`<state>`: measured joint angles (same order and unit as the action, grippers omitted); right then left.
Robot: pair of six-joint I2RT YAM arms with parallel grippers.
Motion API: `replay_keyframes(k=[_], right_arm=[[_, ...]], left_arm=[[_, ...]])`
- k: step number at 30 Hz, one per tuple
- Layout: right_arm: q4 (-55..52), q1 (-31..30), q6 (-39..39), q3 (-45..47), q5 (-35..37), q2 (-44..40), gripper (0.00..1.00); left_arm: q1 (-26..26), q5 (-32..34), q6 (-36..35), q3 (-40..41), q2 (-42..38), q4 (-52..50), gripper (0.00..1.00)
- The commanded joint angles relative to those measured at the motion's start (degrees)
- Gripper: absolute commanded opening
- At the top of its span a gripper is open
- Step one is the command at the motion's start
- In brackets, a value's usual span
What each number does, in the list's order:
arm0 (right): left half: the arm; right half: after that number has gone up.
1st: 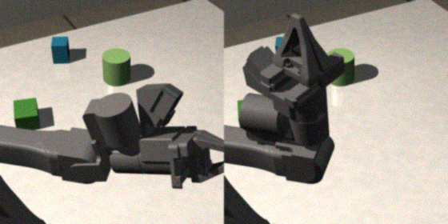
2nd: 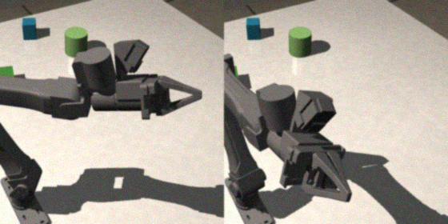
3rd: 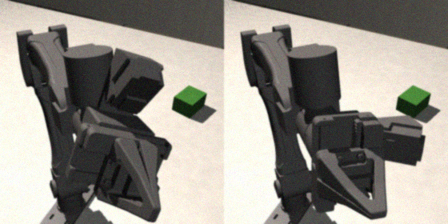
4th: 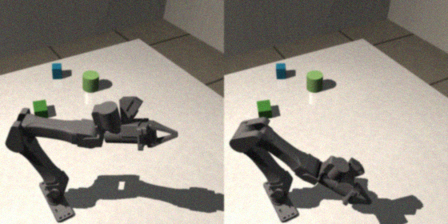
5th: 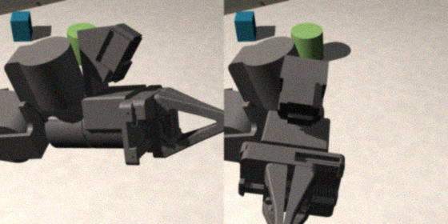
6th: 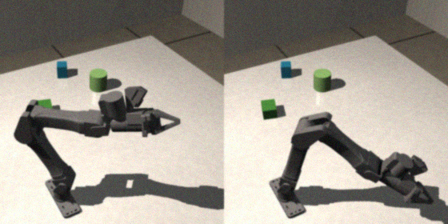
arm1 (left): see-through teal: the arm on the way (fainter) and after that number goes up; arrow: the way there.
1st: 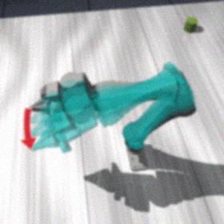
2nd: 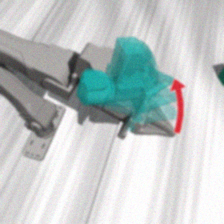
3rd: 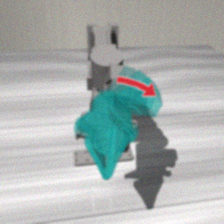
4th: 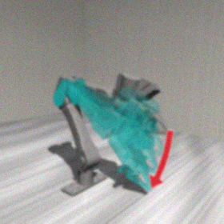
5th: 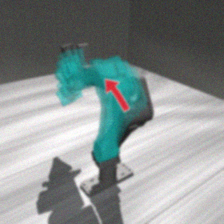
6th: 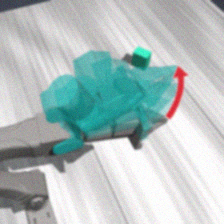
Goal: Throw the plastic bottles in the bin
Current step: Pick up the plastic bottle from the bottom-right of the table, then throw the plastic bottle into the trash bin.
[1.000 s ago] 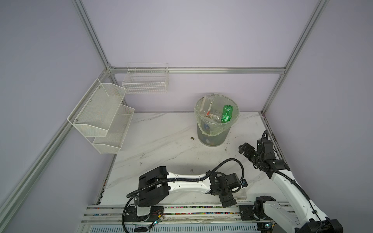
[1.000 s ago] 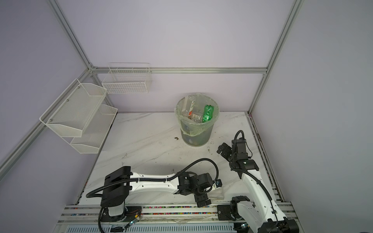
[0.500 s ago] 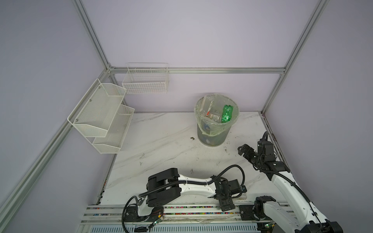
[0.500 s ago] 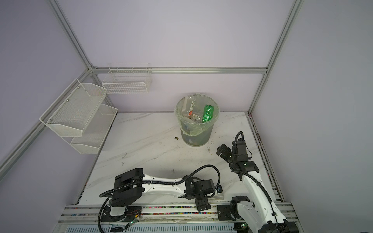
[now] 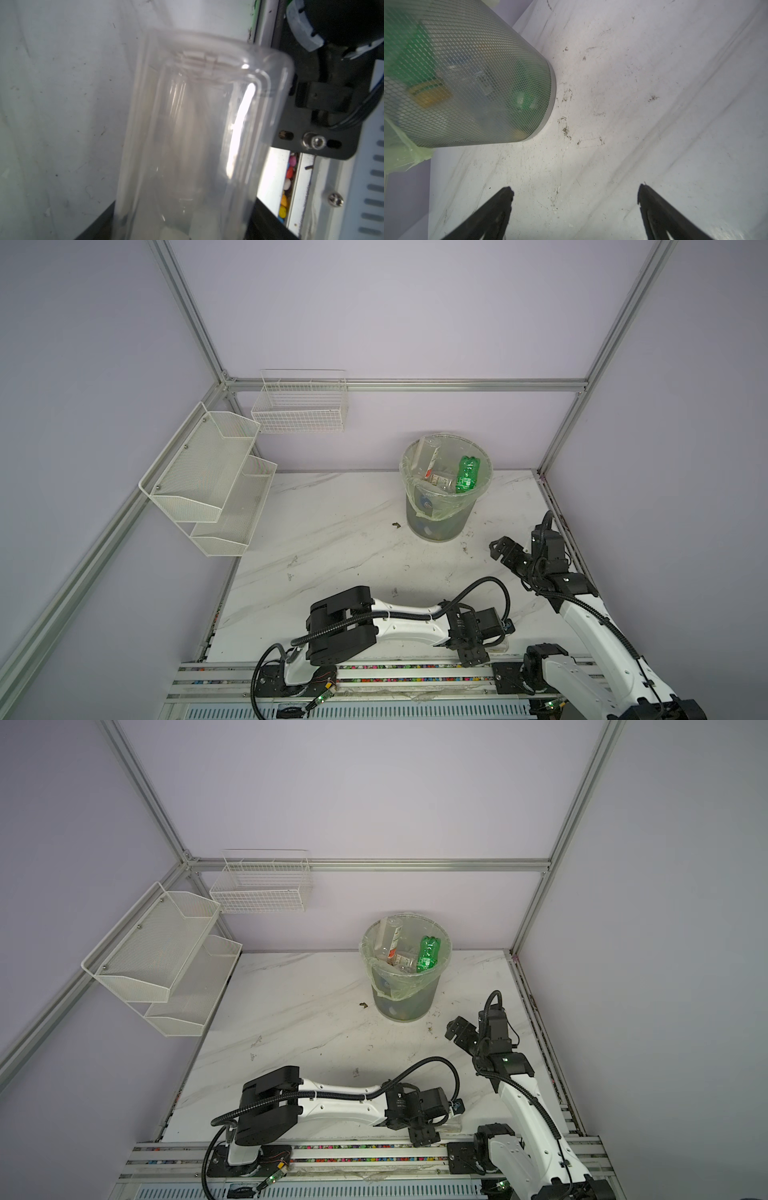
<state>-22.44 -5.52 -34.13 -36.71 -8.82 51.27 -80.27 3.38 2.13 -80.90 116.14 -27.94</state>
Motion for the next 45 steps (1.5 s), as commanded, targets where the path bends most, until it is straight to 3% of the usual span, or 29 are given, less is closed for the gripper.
replay_keyframes(k=[1,3,14,22,32,38,41,45], right_arm=[[0.7,0.3,0.6,0.9,0.0,-1.1,0.97],[0.7,0.3,0.6,0.9,-0.1,-1.4,0.97],[0.7,0.3,0.8,0.8,0.6,-2.0,0.97],[0.5,0.2,0.5,0.7,0.9,-3.7,0.97],[2.0,0.2,-0.8,4.9,-2.3,-9.1,0.97],[3.3,0.2,-3.5,10.6,-6.2,-13.4,0.97],[2.4,0.3,-3.8,11.5,-6.1,-16.3,0.97],[1.0,0.2,-3.6,10.7,-6.5,-18.7,0.97]], left_arm=[[0.1,0.4,-0.6,-4.9,-0.6,0.3,0.65],[0.2,1.4,-0.5,-5.1,-1.4,0.0,0.61],[2.6,9.7,-0.6,-3.4,-11.7,-5.7,0.59],[8.7,13.8,3.8,2.0,-24.1,-6.8,0.58],[17.1,12.7,7.8,-1.2,-36.9,-10.9,0.57],[23.2,17.9,14.0,4.4,-42.7,-9.4,0.55],[26.9,15.8,18.3,9.1,-45.6,-7.6,0.55],[32.0,6.3,21.1,18.3,-51.4,0.6,0.58]])
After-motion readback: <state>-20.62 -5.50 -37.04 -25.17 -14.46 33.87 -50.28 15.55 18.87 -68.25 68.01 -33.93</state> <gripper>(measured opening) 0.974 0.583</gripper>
